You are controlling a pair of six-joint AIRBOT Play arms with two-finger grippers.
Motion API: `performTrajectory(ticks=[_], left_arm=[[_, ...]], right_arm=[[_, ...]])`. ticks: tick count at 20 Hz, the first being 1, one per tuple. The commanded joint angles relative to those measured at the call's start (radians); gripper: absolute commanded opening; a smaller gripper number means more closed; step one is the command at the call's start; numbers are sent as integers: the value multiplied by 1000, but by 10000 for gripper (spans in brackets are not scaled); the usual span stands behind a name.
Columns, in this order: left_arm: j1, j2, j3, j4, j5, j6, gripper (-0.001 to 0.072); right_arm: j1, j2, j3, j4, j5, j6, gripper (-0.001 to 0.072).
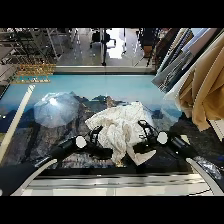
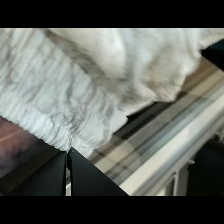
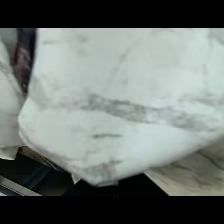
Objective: Fold the clothes and pants, and hang the long-sleeved shirts on hangers.
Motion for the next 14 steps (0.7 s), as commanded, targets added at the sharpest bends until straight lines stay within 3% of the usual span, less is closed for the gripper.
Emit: performTrajectory(ticks=[1,5,8,11,14], left_arm=[[72,106,1,7,-32,61,12],[130,175,1,70,-183,76,12],[177,259,11,49,-188,154,12],[358,438,103,-76,-191,235,11],[620,626,292,-300,-229,326,11]], right_arm=[[21,118,114,-169,129,58,8],[21,230,237,-188,169,61,7],[21,278,343,-220,294,51,7],[22,351,525,-253,395,6,8],[22,417,770,-166,457,-31,8]])
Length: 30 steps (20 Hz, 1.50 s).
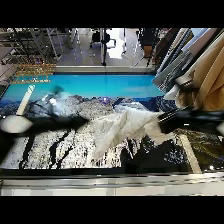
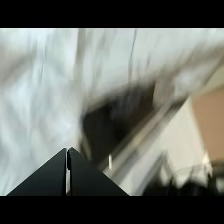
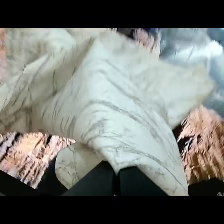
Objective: Fold the clothes and pants, and hang the long-sleeved shirts on hangers.
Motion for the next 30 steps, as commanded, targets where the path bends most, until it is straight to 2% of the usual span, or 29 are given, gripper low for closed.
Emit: performTrajectory(ticks=[1,3,5,7,8,9,10,11,12,13,15,16,17,18,19,21,23,25,27,28,30], left_arm=[[272,203,198,-235,-40,101,11],[406,290,329,-258,-48,100,11],[473,342,391,-258,-94,92,13],[476,356,386,-254,-255,79,15],[476,348,371,-256,-363,61,133],[474,340,339,-258,-455,61,366],[464,338,282,-257,-516,61,485],[443,340,206,-257,-539,62,501],[411,344,124,-256,-536,63,511],[368,345,29,-247,-529,76,590],[259,344,-159,-199,-471,123,617],[191,344,-264,-190,-394,169,637],[114,342,-362,-190,-267,243,689],[40,333,-439,-191,-111,322,701],[-38,307,-500,-191,74,404,702],[-136,198,-522,-195,319,478,701],[-143,45,-453,-237,342,608,700],[-125,-101,-343,-246,335,650,699],[-97,-211,-232,-246,335,650,685],[-87,-246,-191,-247,335,649,648],[-82,-286,-133,-259,335,650,329]], right_arm=[[1,80,279,82,97,-43,8],[1,106,446,185,90,-45,8],[1,105,569,322,60,-61,8],[1,82,598,387,38,-61,8],[1,58,598,389,42,-60,8],[1,27,598,390,42,-60,9],[1,-11,598,391,38,-58,9],[1,-54,598,391,34,-57,9],[1,-92,598,391,31,-57,9],[1,-130,598,390,19,-57,9],[1,-183,598,388,-11,-57,9],[1,-201,598,389,-22,-57,9],[4,-210,598,389,-29,-57,9],[11,-216,599,388,-39,-58,9],[21,-218,598,389,-50,-58,9],[52,-219,598,388,-61,-59,9],[88,-219,598,387,-62,-65,9],[115,-219,598,377,-63,-65,9],[119,-219,598,357,-64,-65,9],[119,-219,598,344,-64,-65,9],[119,-219,598,328,-72,-65,10]])
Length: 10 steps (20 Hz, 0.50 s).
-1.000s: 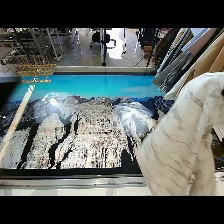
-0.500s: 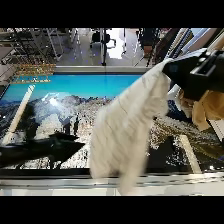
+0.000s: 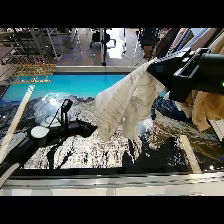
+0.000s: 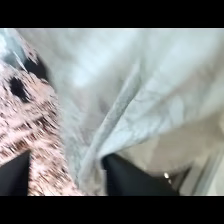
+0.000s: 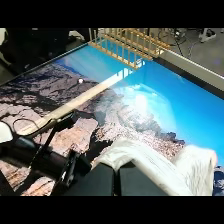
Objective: Fold the clothes and pants, and hang the long-sleeved shirts on hangers.
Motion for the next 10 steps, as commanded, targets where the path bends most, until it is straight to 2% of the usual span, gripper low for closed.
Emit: performTrajectory(ticks=[1,2,3,4,6,7,10], left_arm=[[-6,-106,108,-46,25,45,365],[-23,-107,111,-87,-14,125,463],[-43,-107,111,-121,-97,209,482],[-62,-107,111,-127,-182,243,491],[-85,-107,110,-102,-312,288,465],[-90,-109,110,-92,-372,304,408],[-91,-137,110,-89,-566,319,403]], right_arm=[[8,-1,1,-26,-22,0,10],[8,-1,1,-25,-40,0,10],[8,-1,1,-25,-57,0,10],[8,-1,1,-26,-67,0,10],[8,-1,1,-27,-70,1,10],[8,-1,1,-26,-70,2,10],[8,-1,1,-26,-71,4,10]])
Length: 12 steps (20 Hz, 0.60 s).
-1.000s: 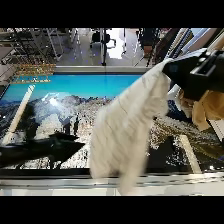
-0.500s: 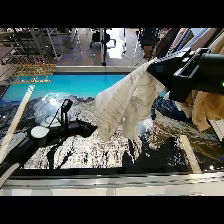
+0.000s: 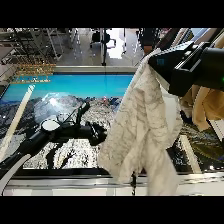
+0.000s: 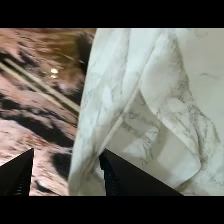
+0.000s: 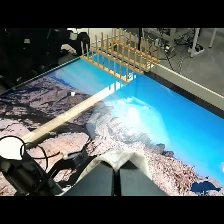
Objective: Fold the clothes and pants, and hang the long-sleeved shirts on hangers.
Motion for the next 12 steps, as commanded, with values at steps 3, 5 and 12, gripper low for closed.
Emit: performTrajectory(ticks=[3,5,12], left_arm=[[-10,-74,3,-2,-375,53,85],[-7,-92,3,-1,-419,55,16],[213,32,4,-71,-553,52,11]], right_arm=[[1,0,1,-3,-6,11,10],[1,0,1,-3,9,11,10],[1,0,1,-6,50,11,10]])
